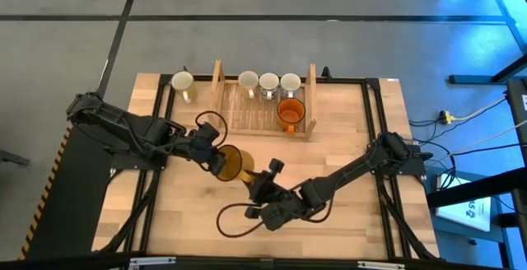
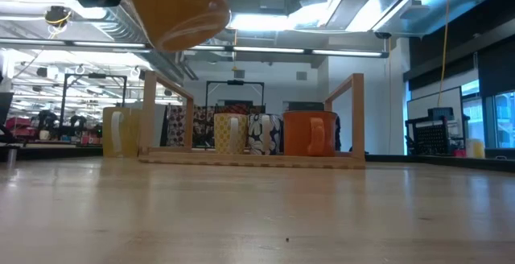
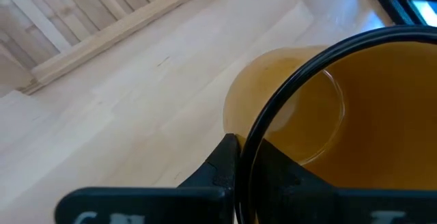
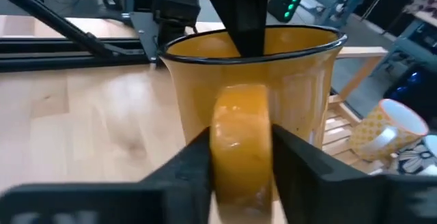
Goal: Place coffee mugs
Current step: Put the yellow mug on the shelf
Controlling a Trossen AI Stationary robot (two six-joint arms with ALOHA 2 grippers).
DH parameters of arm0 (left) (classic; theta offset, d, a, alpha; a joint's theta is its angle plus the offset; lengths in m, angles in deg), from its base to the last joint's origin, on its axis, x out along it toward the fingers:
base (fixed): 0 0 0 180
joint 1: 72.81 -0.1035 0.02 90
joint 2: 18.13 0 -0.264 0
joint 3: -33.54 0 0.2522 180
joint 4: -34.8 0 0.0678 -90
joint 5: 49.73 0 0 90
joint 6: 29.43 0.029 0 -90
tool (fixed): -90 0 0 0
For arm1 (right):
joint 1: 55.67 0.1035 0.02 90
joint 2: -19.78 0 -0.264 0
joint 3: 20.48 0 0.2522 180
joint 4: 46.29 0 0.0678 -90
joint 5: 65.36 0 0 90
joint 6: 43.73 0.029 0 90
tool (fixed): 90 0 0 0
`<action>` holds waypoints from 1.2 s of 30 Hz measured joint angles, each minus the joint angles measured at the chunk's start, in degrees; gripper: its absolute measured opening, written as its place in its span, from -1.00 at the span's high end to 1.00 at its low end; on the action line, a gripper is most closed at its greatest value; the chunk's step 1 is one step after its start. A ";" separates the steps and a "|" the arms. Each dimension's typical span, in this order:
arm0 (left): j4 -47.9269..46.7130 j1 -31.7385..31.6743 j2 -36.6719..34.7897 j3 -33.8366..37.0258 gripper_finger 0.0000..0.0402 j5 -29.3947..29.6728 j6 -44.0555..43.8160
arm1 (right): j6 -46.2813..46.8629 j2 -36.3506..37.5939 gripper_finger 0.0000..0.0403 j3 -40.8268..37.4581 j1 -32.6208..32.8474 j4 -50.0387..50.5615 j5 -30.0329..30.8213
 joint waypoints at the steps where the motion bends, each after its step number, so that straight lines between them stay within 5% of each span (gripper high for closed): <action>1: 0.22 0.00 0.00 0.00 0.92 0.22 -0.08 | -0.09 0.00 0.51 -0.02 0.02 0.07 0.23; 3: 0.17 0.00 -0.02 0.00 0.92 0.31 -0.40 | -0.84 0.00 0.67 -0.02 0.03 0.61 -0.76; 8: 0.24 0.00 0.00 0.00 0.90 0.46 -0.30 | -0.26 0.00 0.67 -0.02 0.06 0.89 -0.74; 14: -0.20 0.07 -1.57 -0.01 0.62 0.22 0.84 | 1.58 0.00 0.67 -0.02 0.03 0.72 -0.67; 29: -3.56 0.57 -24.67 -0.17 0.46 0.57 22.70 | 32.83 -0.50 0.67 -0.11 -3.63 10.44 7.66; 36: -3.65 0.59 -29.31 -0.11 0.45 0.41 30.43 | 41.52 -4.25 0.67 -0.09 -8.92 11.05 10.10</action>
